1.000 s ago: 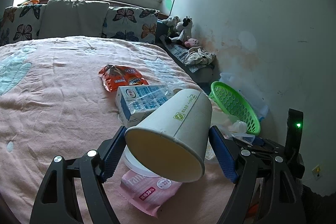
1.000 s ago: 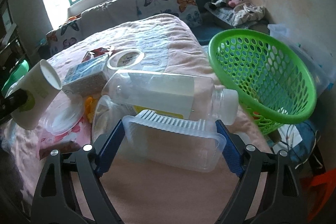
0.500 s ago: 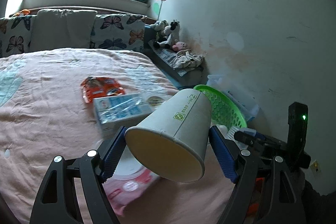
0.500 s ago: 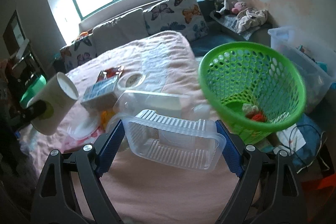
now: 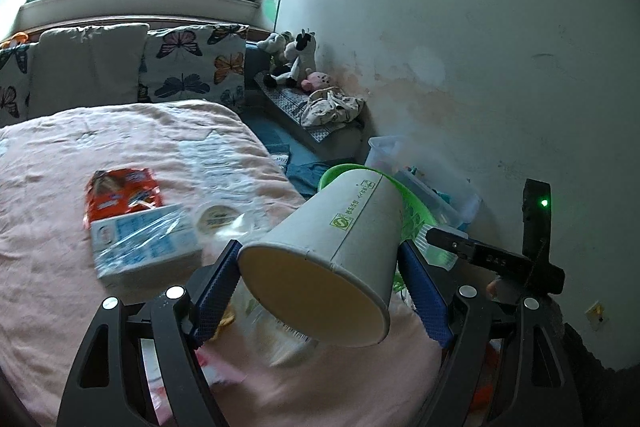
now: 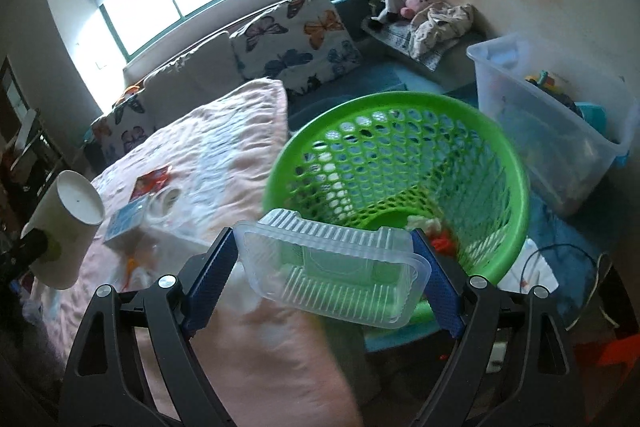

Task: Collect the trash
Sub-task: 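Drop the plastic tray into the green basket with the right tool while the left tool drops the cup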

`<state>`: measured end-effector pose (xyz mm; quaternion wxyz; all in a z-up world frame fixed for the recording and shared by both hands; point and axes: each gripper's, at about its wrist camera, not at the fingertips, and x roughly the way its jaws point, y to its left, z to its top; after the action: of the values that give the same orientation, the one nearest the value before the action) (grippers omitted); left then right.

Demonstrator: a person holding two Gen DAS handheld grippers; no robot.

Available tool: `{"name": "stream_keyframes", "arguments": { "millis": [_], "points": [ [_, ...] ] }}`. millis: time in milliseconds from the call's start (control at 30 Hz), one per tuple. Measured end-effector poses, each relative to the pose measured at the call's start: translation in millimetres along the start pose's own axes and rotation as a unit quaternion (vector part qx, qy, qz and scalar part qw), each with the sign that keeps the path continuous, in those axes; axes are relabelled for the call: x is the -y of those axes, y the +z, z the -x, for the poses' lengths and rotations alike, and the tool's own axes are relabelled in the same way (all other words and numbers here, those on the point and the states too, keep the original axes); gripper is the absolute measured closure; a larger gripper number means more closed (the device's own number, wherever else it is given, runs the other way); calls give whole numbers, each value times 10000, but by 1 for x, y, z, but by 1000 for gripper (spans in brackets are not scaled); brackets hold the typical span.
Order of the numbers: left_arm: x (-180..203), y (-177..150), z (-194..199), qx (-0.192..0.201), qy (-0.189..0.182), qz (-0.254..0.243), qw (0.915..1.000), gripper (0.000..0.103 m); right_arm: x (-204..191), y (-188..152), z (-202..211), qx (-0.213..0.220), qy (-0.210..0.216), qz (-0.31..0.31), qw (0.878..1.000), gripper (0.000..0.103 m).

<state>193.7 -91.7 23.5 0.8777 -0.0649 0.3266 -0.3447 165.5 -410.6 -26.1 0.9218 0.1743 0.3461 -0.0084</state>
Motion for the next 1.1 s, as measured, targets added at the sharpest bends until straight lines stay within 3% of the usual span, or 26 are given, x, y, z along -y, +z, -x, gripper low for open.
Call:
{"name": "stream_keyframes", "arguments": {
  "millis": [467,1100],
  "points": [
    [34,26,-59,-324,-74,-101,9994,27,48,12,-24,-100,-100,-215,9997,12],
    [91,31,-160,-1174,-24,-510,9918,26,75,-4,16,209,-53,-374,9991,12]
  ]
}}
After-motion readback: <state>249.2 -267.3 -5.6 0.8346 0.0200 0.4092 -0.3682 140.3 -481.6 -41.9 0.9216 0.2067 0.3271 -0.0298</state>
